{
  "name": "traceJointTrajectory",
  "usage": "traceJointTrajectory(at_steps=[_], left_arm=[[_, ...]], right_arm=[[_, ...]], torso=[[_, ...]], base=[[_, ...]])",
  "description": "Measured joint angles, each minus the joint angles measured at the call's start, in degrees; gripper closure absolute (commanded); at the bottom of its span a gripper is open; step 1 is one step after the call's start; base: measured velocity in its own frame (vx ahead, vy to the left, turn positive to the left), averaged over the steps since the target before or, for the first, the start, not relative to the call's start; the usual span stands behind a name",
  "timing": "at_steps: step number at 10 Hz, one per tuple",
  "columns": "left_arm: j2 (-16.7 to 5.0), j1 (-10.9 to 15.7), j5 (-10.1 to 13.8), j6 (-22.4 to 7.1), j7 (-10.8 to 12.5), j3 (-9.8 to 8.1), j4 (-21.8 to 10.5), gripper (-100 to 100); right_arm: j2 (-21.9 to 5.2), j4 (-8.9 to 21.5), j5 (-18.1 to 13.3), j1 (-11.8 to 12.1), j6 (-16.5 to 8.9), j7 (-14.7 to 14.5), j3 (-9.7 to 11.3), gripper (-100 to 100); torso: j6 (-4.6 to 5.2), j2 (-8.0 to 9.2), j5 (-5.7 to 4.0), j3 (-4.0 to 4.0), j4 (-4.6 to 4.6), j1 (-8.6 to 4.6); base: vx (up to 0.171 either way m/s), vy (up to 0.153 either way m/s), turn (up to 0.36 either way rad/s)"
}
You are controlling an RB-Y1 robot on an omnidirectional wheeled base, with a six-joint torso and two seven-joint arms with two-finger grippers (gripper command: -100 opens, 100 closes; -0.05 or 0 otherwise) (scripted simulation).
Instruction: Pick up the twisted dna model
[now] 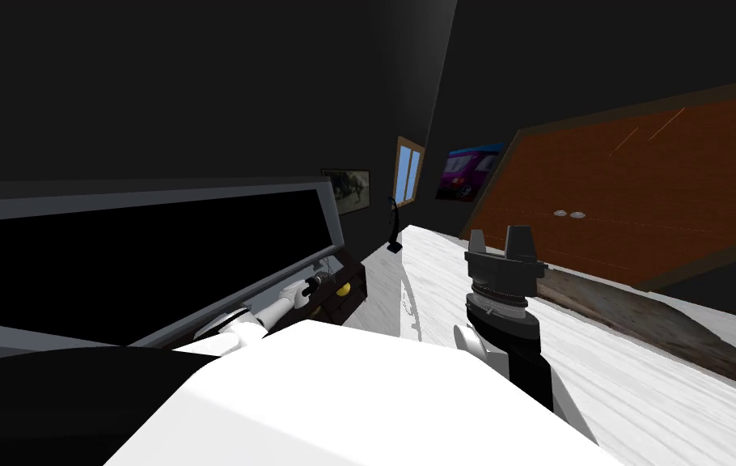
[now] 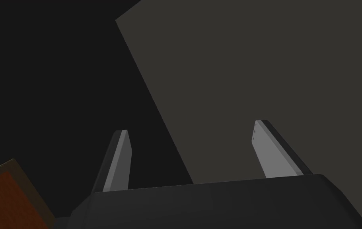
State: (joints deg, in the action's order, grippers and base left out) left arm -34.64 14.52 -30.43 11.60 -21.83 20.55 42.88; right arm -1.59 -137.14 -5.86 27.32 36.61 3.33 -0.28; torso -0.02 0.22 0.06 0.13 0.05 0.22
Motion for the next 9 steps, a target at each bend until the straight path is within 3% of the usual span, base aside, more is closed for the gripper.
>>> traceJointTrajectory(at_steps=[2,3,5,7,8,9], left_arm=[[1.6,4.2,0.2,-0.4,-0.5,0.10,-4.7,-100],[2.1,5.9,0.7,-1.4,0.1,1.41,-6.4,-100],[3.2,9.3,1.0,-2.3,-0.3,1.38,-10.3,-100],[2.6,10.1,1.2,-3.6,0.9,2.75,-9.5,-100],[2.8,10.6,1.1,-3.3,0.6,2.40,-10.5,-100],[3.3,12.4,1.7,-3.8,1.2,3.87,-12.0,-100]], right_arm=[[0.0,0.0,0.0,0.0,0.0,0.0,0.0,0],[0.0,0.0,0.0,0.0,0.0,0.0,0.0,0],[0.0,0.0,0.0,0.0,0.0,0.0,0.0,0],[0.0,0.0,0.0,0.0,0.0,0.0,0.0,0],[0.0,0.0,0.0,0.0,0.0,0.0,0.0,0],[0.0,0.0,0.0,0.0,0.0,0.0,0.0,0]], torso=[[-0.11,0.02,-0.01,0.04,0.03,-0.03],[-0.02,0.12,-0.01,0.07,0.03,-0.06],[-0.14,0.04,0.00,0.05,0.03,0.04],[-0.11,-0.36,-0.02,-0.18,-0.06,-0.10],[-0.11,-0.44,-0.03,-0.24,-0.09,-0.12],[-0.03,-0.02,-0.01,-0.02,-0.02,-0.07]], base=[[-0.124,0.023,-0.114],[-0.164,0.045,-0.170],[-0.070,0.026,0.032],[0.013,-0.003,-0.004],[-0.149,0.026,-0.285],[-0.209,0.036,-0.171]])
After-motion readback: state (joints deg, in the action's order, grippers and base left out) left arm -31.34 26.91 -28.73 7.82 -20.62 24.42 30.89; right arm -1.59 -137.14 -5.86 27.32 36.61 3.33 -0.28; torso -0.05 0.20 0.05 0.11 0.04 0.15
